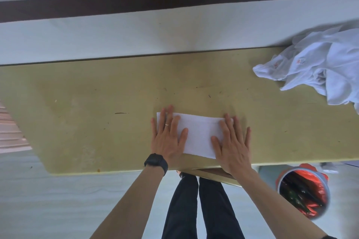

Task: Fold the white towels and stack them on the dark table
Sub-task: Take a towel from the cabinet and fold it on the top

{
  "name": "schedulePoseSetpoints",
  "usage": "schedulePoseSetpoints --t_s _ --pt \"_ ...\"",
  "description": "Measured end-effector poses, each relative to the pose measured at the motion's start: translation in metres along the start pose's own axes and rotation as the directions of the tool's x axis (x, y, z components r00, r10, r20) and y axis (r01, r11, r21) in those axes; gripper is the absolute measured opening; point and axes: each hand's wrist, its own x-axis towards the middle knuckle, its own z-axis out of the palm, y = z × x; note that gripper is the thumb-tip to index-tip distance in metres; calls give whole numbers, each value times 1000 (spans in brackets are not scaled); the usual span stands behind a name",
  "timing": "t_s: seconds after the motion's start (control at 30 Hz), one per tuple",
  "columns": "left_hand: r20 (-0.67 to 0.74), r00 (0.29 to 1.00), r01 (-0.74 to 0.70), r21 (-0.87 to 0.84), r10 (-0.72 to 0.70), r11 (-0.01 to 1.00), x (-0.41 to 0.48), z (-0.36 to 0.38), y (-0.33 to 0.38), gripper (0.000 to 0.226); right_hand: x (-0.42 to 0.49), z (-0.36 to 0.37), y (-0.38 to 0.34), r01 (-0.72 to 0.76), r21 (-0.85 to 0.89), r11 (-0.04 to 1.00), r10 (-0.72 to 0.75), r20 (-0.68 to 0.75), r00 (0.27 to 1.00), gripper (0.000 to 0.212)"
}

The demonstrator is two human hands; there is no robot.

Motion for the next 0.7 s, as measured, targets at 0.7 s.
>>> schedulePoseSetpoints --t_s 0.7 --pt "-151 916 -364 78 372 928 -24 -12 22 44 -53 -13 32 288 138 948 -245 -265 933 30"
